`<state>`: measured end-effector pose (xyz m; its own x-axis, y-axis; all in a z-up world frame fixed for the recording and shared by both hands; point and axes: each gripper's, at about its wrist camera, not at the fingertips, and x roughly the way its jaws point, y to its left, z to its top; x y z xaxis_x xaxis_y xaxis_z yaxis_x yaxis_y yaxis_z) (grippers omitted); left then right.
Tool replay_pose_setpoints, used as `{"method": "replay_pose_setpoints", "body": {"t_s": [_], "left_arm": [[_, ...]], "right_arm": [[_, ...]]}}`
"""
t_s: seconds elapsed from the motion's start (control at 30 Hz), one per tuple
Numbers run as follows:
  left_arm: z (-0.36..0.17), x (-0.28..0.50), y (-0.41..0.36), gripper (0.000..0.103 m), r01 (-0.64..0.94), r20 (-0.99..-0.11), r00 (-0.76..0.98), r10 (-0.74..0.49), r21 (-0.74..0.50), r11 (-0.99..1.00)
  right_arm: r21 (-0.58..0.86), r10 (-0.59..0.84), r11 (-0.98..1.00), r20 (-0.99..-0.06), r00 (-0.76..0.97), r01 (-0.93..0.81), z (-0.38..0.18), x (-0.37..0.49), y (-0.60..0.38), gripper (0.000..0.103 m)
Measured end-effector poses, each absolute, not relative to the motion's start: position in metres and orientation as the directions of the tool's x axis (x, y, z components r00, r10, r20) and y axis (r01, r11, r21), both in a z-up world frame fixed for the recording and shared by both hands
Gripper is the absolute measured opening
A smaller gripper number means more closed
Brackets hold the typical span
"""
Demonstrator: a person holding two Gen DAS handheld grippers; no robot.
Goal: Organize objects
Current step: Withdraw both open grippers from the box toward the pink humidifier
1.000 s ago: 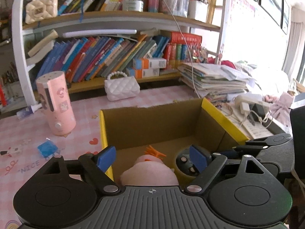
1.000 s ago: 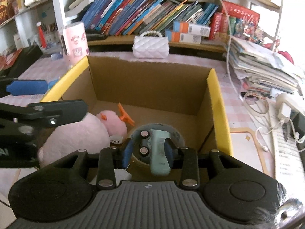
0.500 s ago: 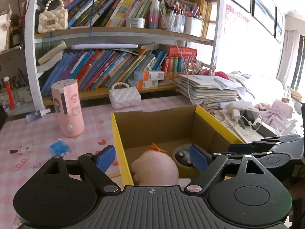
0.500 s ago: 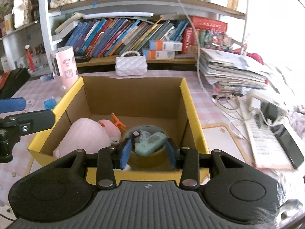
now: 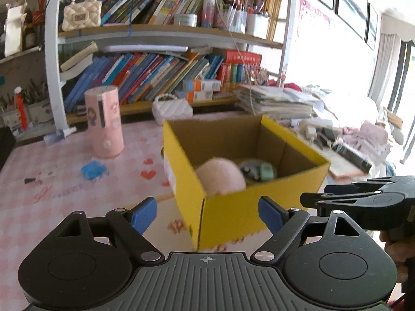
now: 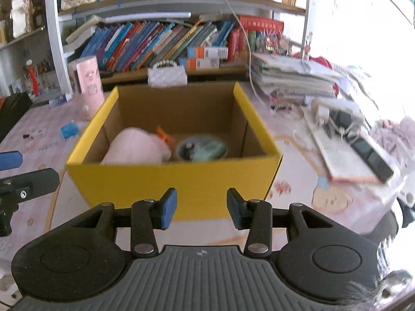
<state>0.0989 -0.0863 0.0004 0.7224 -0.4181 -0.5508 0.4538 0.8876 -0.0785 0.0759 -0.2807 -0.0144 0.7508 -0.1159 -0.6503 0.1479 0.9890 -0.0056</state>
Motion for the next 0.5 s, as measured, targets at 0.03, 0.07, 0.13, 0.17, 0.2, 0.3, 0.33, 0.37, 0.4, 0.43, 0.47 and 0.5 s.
{"method": "replay_pose_setpoints", "body": {"t_s": [0.03,0.07,0.13,0.17,0.2,0.3,0.33,0.37,0.4,0.43,0.47,0.5], "left_arm": [[-0.002,0.095,-0.083,0.087,0.453,-0.559,0.721,-0.41,-0.068,0.889],[-0.004,0.092,-0.08,0.087,0.453,-0.565,0.719,-0.404,-0.059,0.89],[-0.008,0.084,-0.073,0.087,0.453,-0.581,0.711,-0.397,-0.053,0.89],[-0.01,0.081,-0.07,0.087,0.452,-0.587,0.708,-0.393,-0.051,0.89],[-0.011,0.078,-0.066,0.087,0.449,-0.594,0.705,-0.387,-0.049,0.892],[-0.014,0.069,-0.057,0.087,0.438,-0.611,0.701,-0.368,-0.037,0.898],[-0.015,0.067,-0.054,0.087,0.434,-0.617,0.7,-0.36,-0.033,0.9],[-0.015,0.065,-0.051,0.087,0.43,-0.622,0.698,-0.353,-0.03,0.902],[-0.017,0.063,-0.048,0.087,0.425,-0.63,0.696,-0.346,-0.027,0.905],[-0.018,0.06,-0.045,0.087,0.421,-0.637,0.692,-0.339,-0.025,0.907],[-0.02,0.058,-0.042,0.087,0.417,-0.646,0.686,-0.333,-0.026,0.909],[-0.022,0.055,-0.039,0.087,0.414,-0.654,0.682,-0.328,-0.025,0.91]], "right_arm": [[-0.002,-0.112,0.989,-0.66,0.743,0.148,-0.017,0.072,-0.277,0.04],[0.002,-0.108,0.989,-0.669,0.735,0.147,-0.019,0.069,-0.273,0.04],[0.006,-0.102,0.989,-0.682,0.724,0.145,-0.023,0.063,-0.264,0.04],[0.005,-0.1,0.99,-0.688,0.718,0.143,-0.025,0.06,-0.259,0.04],[0.002,-0.1,0.99,-0.693,0.714,0.141,-0.027,0.057,-0.256,0.04],[-0.007,-0.101,0.991,-0.704,0.703,0.136,-0.033,0.049,-0.243,0.041],[-0.009,-0.101,0.991,-0.708,0.699,0.133,-0.035,0.047,-0.239,0.042],[-0.011,-0.099,0.992,-0.712,0.695,0.129,-0.037,0.045,-0.236,0.042],[-0.014,-0.097,0.992,-0.716,0.691,0.124,-0.039,0.042,-0.232,0.043],[-0.015,-0.094,0.993,-0.721,0.687,0.119,-0.04,0.04,-0.228,0.043],[-0.015,-0.088,0.994,-0.725,0.683,0.112,-0.042,0.038,-0.224,0.044],[-0.017,-0.084,0.994,-0.728,0.68,0.104,-0.043,0.035,-0.22,0.044]]}}
